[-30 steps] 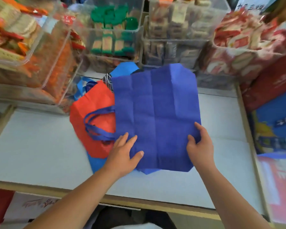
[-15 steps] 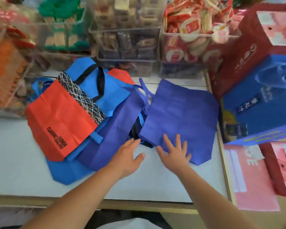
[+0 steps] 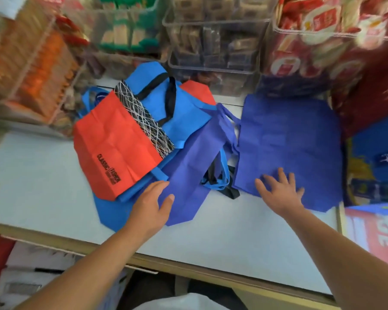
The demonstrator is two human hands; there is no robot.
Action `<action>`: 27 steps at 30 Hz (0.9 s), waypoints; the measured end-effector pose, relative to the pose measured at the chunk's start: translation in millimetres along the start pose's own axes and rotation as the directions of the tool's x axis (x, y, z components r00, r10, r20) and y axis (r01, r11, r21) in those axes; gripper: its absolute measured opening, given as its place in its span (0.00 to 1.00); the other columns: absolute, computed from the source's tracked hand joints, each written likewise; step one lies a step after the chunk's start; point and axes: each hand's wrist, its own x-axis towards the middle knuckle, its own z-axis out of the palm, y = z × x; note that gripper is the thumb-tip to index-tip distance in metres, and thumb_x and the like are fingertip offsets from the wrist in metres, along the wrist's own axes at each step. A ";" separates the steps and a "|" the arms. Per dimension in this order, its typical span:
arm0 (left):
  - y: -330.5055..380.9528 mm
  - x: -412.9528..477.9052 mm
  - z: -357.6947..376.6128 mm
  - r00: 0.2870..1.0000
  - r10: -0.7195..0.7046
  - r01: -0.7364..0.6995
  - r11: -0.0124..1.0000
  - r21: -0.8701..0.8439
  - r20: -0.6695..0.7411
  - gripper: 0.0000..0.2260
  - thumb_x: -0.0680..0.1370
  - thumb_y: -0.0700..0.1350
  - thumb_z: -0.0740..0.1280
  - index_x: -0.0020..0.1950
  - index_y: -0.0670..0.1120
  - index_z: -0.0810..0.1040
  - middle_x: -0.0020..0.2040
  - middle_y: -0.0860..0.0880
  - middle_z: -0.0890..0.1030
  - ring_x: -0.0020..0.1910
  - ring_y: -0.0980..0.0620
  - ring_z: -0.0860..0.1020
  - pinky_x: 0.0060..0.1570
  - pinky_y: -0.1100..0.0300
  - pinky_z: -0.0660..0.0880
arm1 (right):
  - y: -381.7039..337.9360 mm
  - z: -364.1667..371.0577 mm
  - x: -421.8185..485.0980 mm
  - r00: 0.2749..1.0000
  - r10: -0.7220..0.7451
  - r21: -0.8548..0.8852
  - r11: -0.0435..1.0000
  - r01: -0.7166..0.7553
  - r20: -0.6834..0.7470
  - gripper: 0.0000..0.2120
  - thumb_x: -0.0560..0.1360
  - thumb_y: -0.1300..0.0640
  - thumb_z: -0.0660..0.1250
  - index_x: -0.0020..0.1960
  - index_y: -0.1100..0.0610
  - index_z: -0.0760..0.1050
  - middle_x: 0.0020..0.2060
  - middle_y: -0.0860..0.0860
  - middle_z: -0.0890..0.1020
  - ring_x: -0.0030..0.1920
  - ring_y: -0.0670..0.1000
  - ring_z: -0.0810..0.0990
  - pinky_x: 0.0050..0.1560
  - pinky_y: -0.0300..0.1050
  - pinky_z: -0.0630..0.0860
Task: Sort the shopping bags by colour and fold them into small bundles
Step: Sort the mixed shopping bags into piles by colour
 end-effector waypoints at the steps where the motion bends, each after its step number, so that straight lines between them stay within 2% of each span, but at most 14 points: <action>1: -5.8 0.7 -6.8 1.000 -0.007 0.007 1.000 -0.004 -0.029 0.20 0.81 0.47 0.69 0.72 0.43 0.75 0.69 0.49 0.76 0.69 0.51 0.74 0.70 0.54 0.70 | -16.3 1.8 -3.5 0.995 -0.048 -0.002 0.999 0.048 -0.093 0.27 0.81 0.32 0.51 0.73 0.43 0.70 0.81 0.53 0.56 0.81 0.58 0.49 0.75 0.70 0.51; 2: -13.4 2.3 -13.7 0.998 -0.014 0.014 1.000 -0.006 -0.054 0.19 0.81 0.45 0.69 0.71 0.42 0.76 0.69 0.48 0.77 0.68 0.49 0.75 0.69 0.56 0.69 | -37.8 4.0 -9.5 0.971 -0.131 0.002 0.991 0.134 -0.201 0.27 0.81 0.34 0.52 0.71 0.47 0.72 0.79 0.56 0.62 0.80 0.59 0.56 0.74 0.68 0.57; 4: -29.1 5.8 -29.4 0.996 -0.018 0.018 1.000 -0.001 -0.089 0.18 0.81 0.45 0.69 0.69 0.41 0.77 0.67 0.46 0.78 0.67 0.47 0.76 0.67 0.59 0.68 | -88.2 11.0 -28.0 0.862 -0.344 -0.006 0.930 0.369 -0.373 0.27 0.78 0.37 0.56 0.65 0.54 0.77 0.70 0.58 0.73 0.71 0.61 0.70 0.67 0.62 0.70; 6: -48.3 7.4 -47.2 0.992 -0.035 0.036 0.999 0.009 -0.121 0.17 0.80 0.48 0.67 0.65 0.39 0.79 0.64 0.44 0.79 0.64 0.47 0.76 0.64 0.63 0.67 | -139.7 23.0 -48.7 0.740 -0.491 -0.014 0.837 0.547 -0.460 0.21 0.78 0.44 0.62 0.62 0.57 0.79 0.64 0.57 0.77 0.63 0.61 0.77 0.59 0.57 0.77; 7: -58.5 8.3 -56.5 0.989 -0.056 0.058 0.998 0.007 -0.139 0.19 0.78 0.48 0.66 0.64 0.39 0.80 0.63 0.42 0.79 0.63 0.47 0.75 0.63 0.64 0.66 | -163.1 30.3 -58.3 0.715 -0.520 0.012 0.805 0.593 -0.467 0.19 0.78 0.47 0.65 0.63 0.58 0.79 0.65 0.57 0.78 0.63 0.61 0.77 0.58 0.56 0.78; 11: -108.5 16.8 -93.5 0.972 -0.202 0.204 0.979 0.004 -0.119 0.22 0.76 0.53 0.65 0.65 0.41 0.79 0.63 0.41 0.78 0.63 0.39 0.76 0.64 0.52 0.72 | -241.4 51.2 -83.0 0.776 -0.497 0.254 0.752 0.608 -0.388 0.21 0.80 0.50 0.68 0.71 0.52 0.75 0.73 0.50 0.73 0.74 0.52 0.70 0.66 0.54 0.76; 14: -133.0 24.0 -113.4 0.968 -0.251 0.248 0.966 -0.075 -0.029 0.21 0.80 0.50 0.69 0.72 0.46 0.75 0.68 0.44 0.76 0.69 0.43 0.73 0.69 0.52 0.70 | -289.2 51.7 -71.4 0.813 -0.441 0.306 0.770 0.560 -0.380 0.26 0.79 0.48 0.69 0.76 0.51 0.70 0.78 0.52 0.65 0.79 0.51 0.62 0.72 0.45 0.67; 15: -137.0 26.4 -117.3 0.969 -0.245 0.242 0.961 -0.134 -0.010 0.22 0.80 0.49 0.70 0.73 0.46 0.74 0.70 0.46 0.75 0.71 0.46 0.72 0.71 0.54 0.68 | -303.8 49.1 -63.0 0.827 -0.424 0.277 0.799 0.533 -0.369 0.29 0.79 0.47 0.69 0.77 0.53 0.67 0.79 0.56 0.62 0.80 0.54 0.59 0.75 0.47 0.62; 17: -146.6 32.1 -121.8 0.970 -0.243 0.237 0.944 -0.232 -0.001 0.25 0.80 0.48 0.71 0.76 0.49 0.71 0.73 0.49 0.73 0.73 0.50 0.70 0.74 0.54 0.66 | -327.3 47.1 -42.4 0.857 -0.397 0.154 0.873 0.463 -0.329 0.35 0.78 0.43 0.69 0.79 0.56 0.63 0.78 0.62 0.62 0.80 0.61 0.57 0.78 0.60 0.58; 19: -155.9 38.5 -125.1 0.960 -0.280 0.274 0.921 -0.278 0.018 0.29 0.79 0.50 0.72 0.78 0.51 0.68 0.75 0.52 0.70 0.75 0.52 0.68 0.75 0.53 0.64 | -343.2 41.2 -26.2 0.904 -0.337 0.022 0.935 0.355 -0.261 0.38 0.77 0.38 0.67 0.80 0.55 0.59 0.74 0.58 0.68 0.78 0.61 0.60 0.76 0.65 0.55; 21: -166.1 44.8 -127.9 0.939 -0.340 0.339 0.877 -0.341 0.057 0.32 0.78 0.50 0.73 0.80 0.52 0.65 0.75 0.52 0.70 0.73 0.53 0.69 0.74 0.56 0.66 | -352.4 34.2 -17.5 0.944 -0.261 0.015 0.963 0.270 -0.202 0.39 0.77 0.37 0.67 0.80 0.53 0.58 0.69 0.55 0.73 0.74 0.60 0.66 0.75 0.64 0.55; 23: -172.7 48.8 -129.4 0.924 -0.372 0.372 0.811 -0.451 0.093 0.34 0.76 0.49 0.75 0.80 0.55 0.64 0.72 0.54 0.74 0.69 0.55 0.73 0.70 0.57 0.69 | -358.2 30.3 -16.3 0.939 -0.244 0.102 0.956 0.275 -0.240 0.36 0.77 0.41 0.69 0.79 0.52 0.62 0.66 0.54 0.74 0.69 0.58 0.72 0.71 0.58 0.63; 25: -175.3 50.9 -129.8 0.921 -0.378 0.365 0.752 -0.548 0.094 0.36 0.74 0.51 0.77 0.79 0.58 0.65 0.69 0.55 0.77 0.67 0.56 0.76 0.70 0.54 0.72 | -365.3 29.0 -23.3 0.929 -0.249 0.281 0.903 0.325 -0.274 0.32 0.77 0.47 0.72 0.77 0.53 0.66 0.64 0.52 0.76 0.64 0.54 0.76 0.61 0.48 0.70; 27: -173.6 48.8 -128.3 0.926 -0.370 0.345 0.748 -0.567 0.075 0.38 0.72 0.54 0.77 0.78 0.61 0.64 0.70 0.55 0.74 0.69 0.55 0.74 0.71 0.51 0.71 | -371.3 28.6 -38.2 0.925 -0.279 0.413 0.834 0.367 -0.258 0.29 0.78 0.53 0.72 0.76 0.53 0.67 0.61 0.49 0.79 0.58 0.46 0.78 0.54 0.37 0.69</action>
